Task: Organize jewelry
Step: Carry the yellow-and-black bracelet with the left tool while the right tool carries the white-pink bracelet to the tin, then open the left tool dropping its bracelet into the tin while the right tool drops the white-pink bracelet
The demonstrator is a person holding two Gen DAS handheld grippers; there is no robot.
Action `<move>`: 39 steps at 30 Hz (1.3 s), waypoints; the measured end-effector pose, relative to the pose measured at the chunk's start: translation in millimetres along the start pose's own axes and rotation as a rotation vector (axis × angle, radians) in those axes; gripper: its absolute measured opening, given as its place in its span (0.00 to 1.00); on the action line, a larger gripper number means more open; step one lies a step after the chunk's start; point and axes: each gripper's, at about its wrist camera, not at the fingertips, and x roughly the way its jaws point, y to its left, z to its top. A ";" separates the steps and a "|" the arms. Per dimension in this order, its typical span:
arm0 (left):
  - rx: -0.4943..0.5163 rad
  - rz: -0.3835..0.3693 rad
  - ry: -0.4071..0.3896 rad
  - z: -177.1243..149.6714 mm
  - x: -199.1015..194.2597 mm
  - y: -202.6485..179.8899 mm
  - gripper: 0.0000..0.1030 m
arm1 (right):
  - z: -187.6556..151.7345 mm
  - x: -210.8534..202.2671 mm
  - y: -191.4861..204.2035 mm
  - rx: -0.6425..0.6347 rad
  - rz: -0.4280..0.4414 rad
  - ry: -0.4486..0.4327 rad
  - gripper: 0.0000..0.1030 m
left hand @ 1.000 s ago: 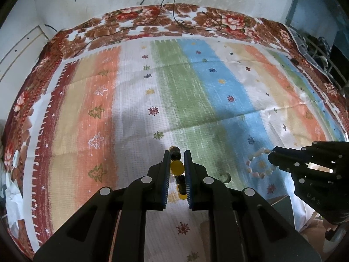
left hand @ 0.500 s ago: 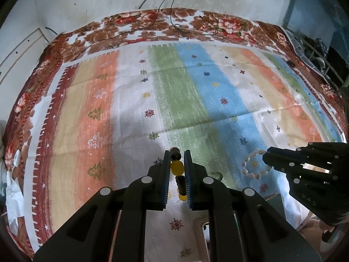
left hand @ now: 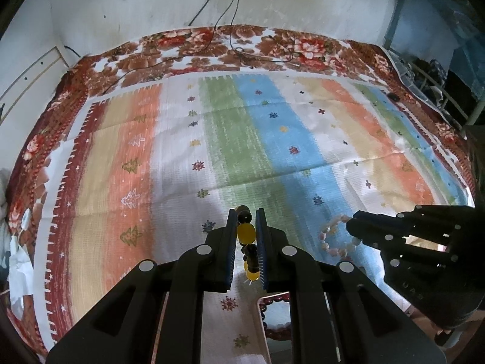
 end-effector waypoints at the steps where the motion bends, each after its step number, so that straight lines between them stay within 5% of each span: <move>1: 0.000 -0.003 -0.001 -1.0 -1.3 -0.8 0.12 | -2.1 -1.2 2.7 0.011 0.005 -0.002 0.08; 12: 0.008 -0.016 -0.024 -20.0 -21.1 -16.5 0.11 | -16.1 -14.3 31.3 -0.098 -0.082 -0.038 0.08; 39: 0.025 -0.061 -0.061 -60.2 -51.5 -38.1 0.11 | -67.0 -52.4 40.7 -0.128 -0.010 -0.053 0.08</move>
